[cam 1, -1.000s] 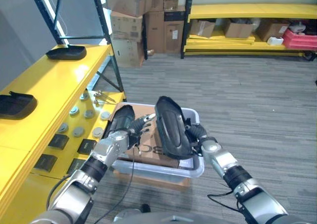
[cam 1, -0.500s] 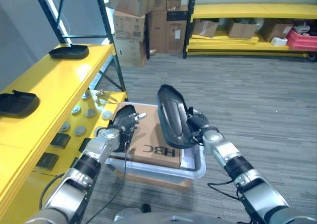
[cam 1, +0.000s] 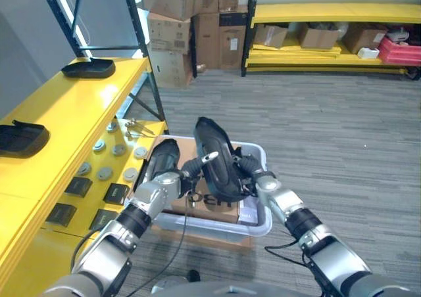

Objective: Move parts from the plastic box to the shelf.

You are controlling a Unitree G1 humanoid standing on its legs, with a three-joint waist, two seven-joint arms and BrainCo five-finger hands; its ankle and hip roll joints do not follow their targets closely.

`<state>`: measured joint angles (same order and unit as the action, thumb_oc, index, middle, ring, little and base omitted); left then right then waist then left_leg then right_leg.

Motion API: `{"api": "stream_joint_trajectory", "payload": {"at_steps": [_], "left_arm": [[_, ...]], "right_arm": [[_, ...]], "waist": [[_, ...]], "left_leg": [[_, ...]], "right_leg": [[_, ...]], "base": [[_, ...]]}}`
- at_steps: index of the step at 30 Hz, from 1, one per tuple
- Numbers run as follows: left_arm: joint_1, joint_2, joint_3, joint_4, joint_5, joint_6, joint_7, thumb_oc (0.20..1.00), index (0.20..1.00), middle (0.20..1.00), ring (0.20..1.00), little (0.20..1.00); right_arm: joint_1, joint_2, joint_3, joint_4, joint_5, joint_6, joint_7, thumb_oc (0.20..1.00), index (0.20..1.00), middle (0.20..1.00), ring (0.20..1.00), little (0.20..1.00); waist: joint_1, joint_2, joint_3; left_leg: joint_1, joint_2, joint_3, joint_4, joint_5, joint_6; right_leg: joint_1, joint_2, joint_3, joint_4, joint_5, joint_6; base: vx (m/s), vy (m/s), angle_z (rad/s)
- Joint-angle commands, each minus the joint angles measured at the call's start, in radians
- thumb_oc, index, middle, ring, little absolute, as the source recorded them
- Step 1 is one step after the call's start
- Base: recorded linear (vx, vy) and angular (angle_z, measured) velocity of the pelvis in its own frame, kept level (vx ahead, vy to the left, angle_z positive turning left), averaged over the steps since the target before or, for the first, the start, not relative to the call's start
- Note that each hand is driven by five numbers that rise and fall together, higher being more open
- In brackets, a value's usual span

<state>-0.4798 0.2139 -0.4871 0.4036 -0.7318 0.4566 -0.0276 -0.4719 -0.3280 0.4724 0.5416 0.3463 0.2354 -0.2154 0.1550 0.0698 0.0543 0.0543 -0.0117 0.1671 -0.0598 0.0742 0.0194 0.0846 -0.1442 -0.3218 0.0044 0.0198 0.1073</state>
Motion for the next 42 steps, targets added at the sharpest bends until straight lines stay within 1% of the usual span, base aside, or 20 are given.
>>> {"api": "stream_joint_trajectory", "payload": {"at_steps": [1, 6, 7, 8, 12, 13, 19, 21, 23, 24, 27, 31, 32, 33, 34, 35, 36, 37, 39, 42], "left_arm": [[-0.146, -0.048, -0.078, 0.022, 0.044, -0.059, -0.027, 1.000, 1.000, 1.000, 1.000, 1.000], [-0.159, -0.033, -0.093, -0.004, 0.127, -0.076, -0.057, 1.000, 1.000, 1.000, 1.000, 1.000], [-0.165, -0.021, -0.102, -0.010, 0.160, -0.093, -0.066, 0.322, 0.322, 0.322, 0.322, 0.322], [-0.166, -0.018, -0.104, -0.011, 0.170, -0.101, -0.070, 0.200, 0.200, 0.200, 0.200, 0.200], [-0.175, 0.009, -0.121, -0.033, 0.197, -0.131, -0.115, 0.200, 0.200, 0.200, 0.200, 0.200], [-0.179, 0.018, -0.127, -0.043, 0.194, -0.144, -0.126, 0.200, 0.200, 0.200, 0.200, 0.200], [-0.183, 0.047, -0.148, -0.073, 0.175, -0.164, -0.164, 0.200, 0.200, 0.200, 0.200, 0.200], [-0.181, 0.050, -0.153, -0.079, 0.170, -0.171, -0.164, 0.200, 0.200, 0.200, 0.200, 0.200], [-0.181, 0.054, -0.162, -0.083, 0.145, -0.182, -0.164, 0.200, 0.200, 0.200, 0.200, 0.200], [-0.180, 0.054, -0.162, -0.082, 0.144, -0.183, -0.164, 0.200, 0.200, 0.200, 0.200, 0.200], [-0.173, 0.052, -0.164, -0.076, 0.130, -0.199, -0.169, 0.200, 0.200, 0.200, 0.200, 0.200], [-0.149, 0.035, -0.167, -0.054, 0.088, -0.250, -0.122, 0.200, 0.200, 0.200, 0.200, 0.200], [-0.147, 0.035, -0.164, -0.052, 0.083, -0.254, -0.120, 0.200, 0.200, 0.200, 0.200, 0.200], [-0.139, 0.035, -0.152, -0.047, 0.074, -0.271, -0.110, 0.200, 0.200, 0.200, 0.200, 0.200], [-0.138, 0.035, -0.152, -0.047, 0.074, -0.271, -0.110, 0.200, 0.200, 0.200, 0.200, 0.200], [-0.132, 0.034, -0.142, -0.038, 0.077, -0.293, -0.103, 0.200, 0.200, 0.200, 0.200, 0.200], [-0.126, 0.035, -0.134, -0.031, 0.077, -0.307, -0.105, 0.200, 0.200, 0.200, 0.200, 0.200], [-0.114, 0.035, -0.113, -0.025, 0.071, -0.338, -0.091, 0.200, 0.200, 0.200, 0.200, 0.200], [-0.104, 0.036, -0.093, -0.025, 0.061, -0.353, -0.078, 0.200, 0.200, 0.200, 0.200, 0.200], [-0.081, 0.046, -0.036, -0.018, 0.050, -0.369, -0.075, 0.200, 0.200, 0.200, 0.200, 0.200]], "right_arm": [[-0.150, 0.052, 0.053, 0.026, -0.032, -0.046, 0.037, 0.200, 0.200, 0.200, 0.200, 0.200], [-0.149, 0.059, 0.068, 0.038, -0.023, -0.051, 0.027, 0.200, 0.200, 0.200, 0.200, 0.200], [-0.145, 0.060, 0.071, 0.051, -0.018, -0.066, 0.025, 0.200, 0.200, 0.200, 0.200, 0.200], [-0.143, 0.061, 0.072, 0.055, -0.016, -0.071, 0.024, 0.200, 0.200, 0.200, 0.200, 0.200], [-0.130, 0.061, 0.071, 0.090, 0.000, -0.110, 0.026, 0.200, 0.200, 0.200, 0.200, 0.200], [-0.124, 0.060, 0.070, 0.113, 0.000, -0.136, 0.033, 0.200, 0.200, 0.200, 0.200, 0.200], [-0.118, 0.046, 0.073, 0.183, 0.017, -0.208, 0.069, 0.200, 0.200, 0.200, 0.200, 0.200], [-0.116, 0.043, 0.074, 0.194, 0.030, -0.219, 0.073, 0.200, 0.200, 0.200, 0.200, 0.200], [-0.115, 0.043, 0.070, 0.239, 0.041, -0.259, 0.091, 0.200, 0.200, 0.200, 0.200, 0.200], [-0.115, 0.043, 0.069, 0.243, 0.041, -0.262, 0.092, 0.200, 0.200, 0.200, 0.200, 0.200], [-0.111, 0.048, 0.057, 0.296, 0.056, -0.310, 0.106, 0.200, 0.200, 0.200, 0.200, 0.200], [-0.095, 0.058, 0.027, 0.378, 0.129, -0.404, 0.152, 0.200, 0.200, 0.200, 0.200, 0.200], [-0.093, 0.059, 0.022, 0.384, 0.137, -0.411, 0.160, 0.266, 0.266, 0.266, 0.266, 0.266], [-0.084, 0.062, 0.004, 0.400, 0.178, -0.439, 0.184, 0.959, 0.959, 0.959, 0.959, 0.959], [-0.084, 0.062, 0.004, 0.400, 0.178, -0.440, 0.185, 0.959, 0.959, 0.959, 0.959, 0.959], [-0.079, 0.064, -0.012, 0.408, 0.216, -0.454, 0.205, 1.000, 1.000, 1.000, 1.000, 1.000], [-0.076, 0.066, -0.027, 0.417, 0.240, -0.465, 0.227, 1.000, 1.000, 1.000, 1.000, 1.000], [-0.073, 0.069, -0.051, 0.418, 0.309, -0.477, 0.257, 1.000, 1.000, 1.000, 1.000, 1.000], [-0.066, 0.071, -0.073, 0.417, 0.350, -0.487, 0.283, 1.000, 1.000, 1.000, 1.000, 1.000], [-0.055, 0.069, -0.126, 0.421, 0.442, -0.505, 0.356, 1.000, 1.000, 1.000, 1.000, 1.000]], "waist": [[0.028, -0.057, -0.046], [0.029, -0.056, -0.048], [0.030, -0.055, -0.048], [0.030, -0.055, -0.049], [0.033, -0.053, -0.051], [0.035, -0.052, -0.052], [0.041, -0.050, -0.056], [0.042, -0.050, -0.057], [0.045, -0.049, -0.059], [0.045, -0.049, -0.059], [0.050, -0.047, -0.061], [0.057, -0.046, -0.065], [0.058, -0.046, -0.066], [0.060, -0.045, -0.066], [0.060, -0.045, -0.066], [0.061, -0.045, -0.066], [0.062, -0.045, -0.065], [0.066, -0.045, -0.065], [0.069, -0.044, -0.065], [0.076, -0.043, -0.066]], "left_leg": [[-0.025, 0.041, -0.028, 0.014, -0.069, -0.049], [-0.025, 0.040, -0.027, 0.013, -0.069, -0.050], [-0.025, 0.040, -0.027, 0.013, -0.070, -0.050], [-0.025, 0.040, -0.027, 0.013, -0.070, -0.050], [-0.022, 0.040, -0.029, 0.008, -0.070, -0.052], [-0.021, 0.038, -0.032, 0.008, -0.069, -0.051], [-0.017, 0.039, -0.032, 0.004, -0.068, -0.053], [-0.016, 0.039, -0.033, 0.003, -0.068, -0.053], [-0.015, 0.039, -0.030, 0.002, -0.068, -0.052], [-0.015, 0.039, -0.031, 0.002, -0.068, -0.052], [-0.014, 0.038, -0.034, 0.001, -0.067, -0.052], [-0.012, 0.038, -0.037, -0.001, -0.066, -0.052], [-0.011, 0.038, -0.037, -0.001, -0.066, -0.053], [-0.008, 0.039, -0.037, -0.004, -0.065, -0.053], [-0.008, 0.039, -0.037, -0.004, -0.065, -0.053], [-0.006, 0.040, -0.036, -0.005, -0.065, -0.054], [-0.005, 0.040, -0.035, -0.005, -0.064, -0.055], [-0.004, 0.041, -0.036, -0.006, -0.063, -0.057], [-0.003, 0.042, -0.036, -0.006, -0.063, -0.058], [0.000, 0.043, -0.035, -0.007, -0.062, -0.060]], "right_leg": [[0.001, -0.125, -0.038, -0.013, 0.033, 0.119], [0.001, -0.126, -0.038, -0.012, 0.031, 0.121], [0.001, -0.126, -0.039, -0.012, 0.031, 0.121], [0.002, -0.126, -0.039, -0.012, 0.031, 0.121], [0.004, -0.126, -0.041, -0.013, 0.030, 0.122], [0.005, -0.126, -0.042, -0.013, 0.030, 0.122], [0.010, -0.129, -0.050, -0.015, 0.032, 0.124], [0.011, -0.128, -0.050, -0.014, 0.032, 0.123], [0.013, -0.128, -0.054, -0.015, 0.031, 0.123], [0.013, -0.128, -0.054, -0.016, 0.031, 0.123], [0.016, -0.128, -0.056, -0.018, 0.031, 0.123], [0.020, -0.127, -0.059, -0.018, 0.030, 0.124], [0.021, -0.127, -0.060, -0.018, 0.029, 0.124], [0.024, -0.127, -0.062, -0.020, 0.030, 0.123], [0.024, -0.127, -0.062, -0.021, 0.030, 0.123], [0.025, -0.126, -0.064, -0.021, 0.029, 0.122], [0.027, -0.126, -0.066, -0.021, 0.029, 0.122], [0.029, -0.126, -0.068, -0.023, 0.030, 0.120], [0.032, -0.126, -0.071, -0.024, 0.029, 0.119], [0.038, -0.125, -0.077, -0.028, 0.029, 0.115]], "base": [[0.00, 0.000, 0.00], [0.00, 0.000, 0.00], [0.00, 0.000, 0.00], [0.00, 0.000, 0.00], [0.00, 0.000, 0.00], [0.00, 0.000, 0.00], [0.00, 0.000, 0.00], [0.00, 0.000, 0.00], [0.00, 0.000, 0.00], [0.00, 0.000, 0.00], [0.00, 0.000, 0.00], [0.00, 0.000, 0.00], [0.00, 0.000, 0.00], [0.00, 0.000, 0.00], [0.00, 0.000, 0.00], [0.00, 0.000, 0.00], [0.00, 0.000, 0.00], [0.00, 0.000, 0.00], [0.00, 0.000, 0.00], [0.00, 0.000, 0.00]]}}
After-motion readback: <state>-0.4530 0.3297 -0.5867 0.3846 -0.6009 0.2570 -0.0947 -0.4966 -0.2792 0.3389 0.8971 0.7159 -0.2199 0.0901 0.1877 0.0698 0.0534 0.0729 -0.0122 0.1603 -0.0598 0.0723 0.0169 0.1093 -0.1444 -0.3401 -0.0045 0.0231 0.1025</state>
